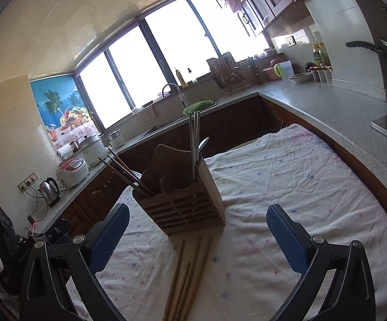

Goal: Organize utensils
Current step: 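Withdraw both open tools from the holder toward the wooden chopsticks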

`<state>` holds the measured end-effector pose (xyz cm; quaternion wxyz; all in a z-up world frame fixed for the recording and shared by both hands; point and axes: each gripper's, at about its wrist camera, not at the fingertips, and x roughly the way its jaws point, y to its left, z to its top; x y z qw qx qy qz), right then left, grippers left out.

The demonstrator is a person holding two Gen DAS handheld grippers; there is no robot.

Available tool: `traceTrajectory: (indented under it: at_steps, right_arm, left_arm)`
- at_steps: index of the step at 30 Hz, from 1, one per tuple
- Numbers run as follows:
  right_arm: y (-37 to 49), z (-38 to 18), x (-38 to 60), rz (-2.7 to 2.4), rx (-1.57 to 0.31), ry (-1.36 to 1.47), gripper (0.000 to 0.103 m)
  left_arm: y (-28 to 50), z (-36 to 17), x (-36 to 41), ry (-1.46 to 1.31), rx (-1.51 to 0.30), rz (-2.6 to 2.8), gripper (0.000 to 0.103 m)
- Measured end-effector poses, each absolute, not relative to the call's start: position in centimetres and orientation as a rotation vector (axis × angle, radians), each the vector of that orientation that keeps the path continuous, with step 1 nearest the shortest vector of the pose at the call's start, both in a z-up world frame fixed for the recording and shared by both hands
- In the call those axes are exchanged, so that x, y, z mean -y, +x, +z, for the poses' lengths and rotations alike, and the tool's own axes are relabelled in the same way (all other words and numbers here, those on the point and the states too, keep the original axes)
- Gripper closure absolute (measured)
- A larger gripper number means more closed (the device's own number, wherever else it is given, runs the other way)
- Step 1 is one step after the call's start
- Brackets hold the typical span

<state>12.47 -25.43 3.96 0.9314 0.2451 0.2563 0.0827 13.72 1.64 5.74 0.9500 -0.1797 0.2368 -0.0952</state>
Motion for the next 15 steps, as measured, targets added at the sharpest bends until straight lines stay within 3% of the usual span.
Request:
traceTrajectory:
  at_steps: [15]
  right_arm:
    - [9.2,-1.2,26.6,0.071,-0.662,0.510,0.000]
  left_arm:
    - [12.3,0.9,-0.6,-0.321,-0.627,-0.172,0.005]
